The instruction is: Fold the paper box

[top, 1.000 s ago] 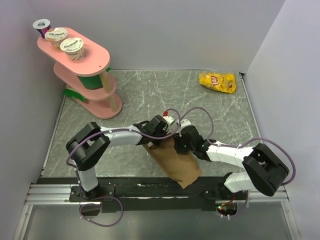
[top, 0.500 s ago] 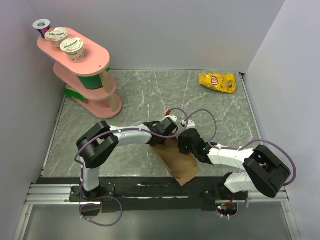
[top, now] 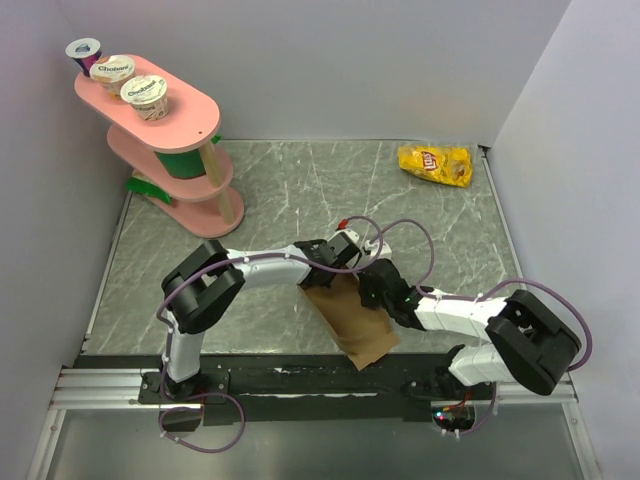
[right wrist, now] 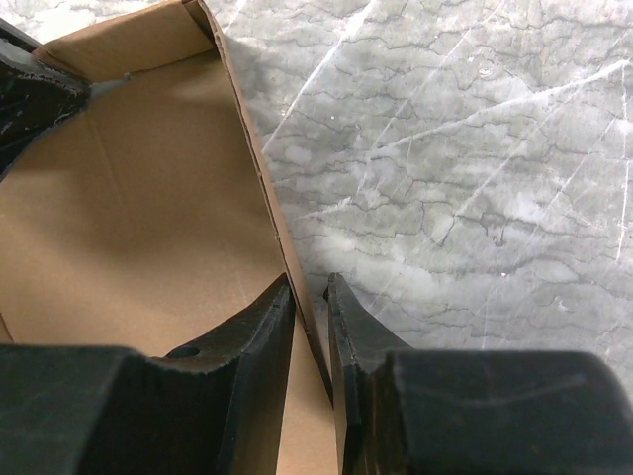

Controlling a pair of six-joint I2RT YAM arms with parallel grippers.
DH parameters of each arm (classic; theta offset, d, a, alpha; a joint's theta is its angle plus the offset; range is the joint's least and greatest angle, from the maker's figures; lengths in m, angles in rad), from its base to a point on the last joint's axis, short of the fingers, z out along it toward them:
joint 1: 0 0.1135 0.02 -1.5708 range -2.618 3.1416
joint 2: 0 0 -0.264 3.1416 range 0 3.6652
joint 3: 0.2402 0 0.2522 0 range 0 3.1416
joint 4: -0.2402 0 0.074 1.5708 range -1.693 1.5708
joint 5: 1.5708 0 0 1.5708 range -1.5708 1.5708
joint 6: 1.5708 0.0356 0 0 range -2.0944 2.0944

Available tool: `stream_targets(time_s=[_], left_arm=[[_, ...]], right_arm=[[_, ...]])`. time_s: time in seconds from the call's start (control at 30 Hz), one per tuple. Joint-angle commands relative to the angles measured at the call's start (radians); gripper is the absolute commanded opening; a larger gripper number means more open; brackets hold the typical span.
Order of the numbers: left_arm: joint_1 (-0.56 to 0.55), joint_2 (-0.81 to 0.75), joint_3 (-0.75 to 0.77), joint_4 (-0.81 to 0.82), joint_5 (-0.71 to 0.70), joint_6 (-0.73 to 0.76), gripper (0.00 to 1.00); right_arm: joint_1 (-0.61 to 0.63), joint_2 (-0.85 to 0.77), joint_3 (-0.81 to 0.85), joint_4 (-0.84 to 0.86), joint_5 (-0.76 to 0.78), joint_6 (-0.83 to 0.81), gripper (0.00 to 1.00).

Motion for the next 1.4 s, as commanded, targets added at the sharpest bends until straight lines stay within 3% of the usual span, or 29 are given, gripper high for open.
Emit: stream_targets(time_s=[0.0, 0.47, 0.67, 0.9, 1.2, 1.37], left_arm=[[0.01, 0.125, -0.062, -0.051, 0.148, -0.056, 0.03], [0.07, 0.025, -0.027, -0.085, 0.168, -0.123, 0.46], [0.076, -0.012, -0.023, -0.09, 0.144, -0.148, 0.5], [0.078, -0.079, -0.066, -0.056, 0.049, -0.183, 0.64], [0.076, -0.173, -0.141, 0.039, 0.177, -0.178, 0.74], [0.078, -0.214, -0.162, 0.045, 0.138, -0.231, 0.75]], right_arm=[[0.018, 0.031, 0.012, -0.041, -0.015, 0.013, 0.28], [0.018, 0.052, 0.024, -0.042, -0.01, 0.019, 0.29], [0.018, 0.06, 0.03, -0.041, 0.003, 0.007, 0.28], [0.016, 0.075, 0.035, -0.041, 0.005, 0.005, 0.28], [0.019, 0.1, 0.047, -0.041, -0.004, 0.002, 0.27], [0.019, 0.109, 0.049, -0.039, -0.007, 0.005, 0.27]])
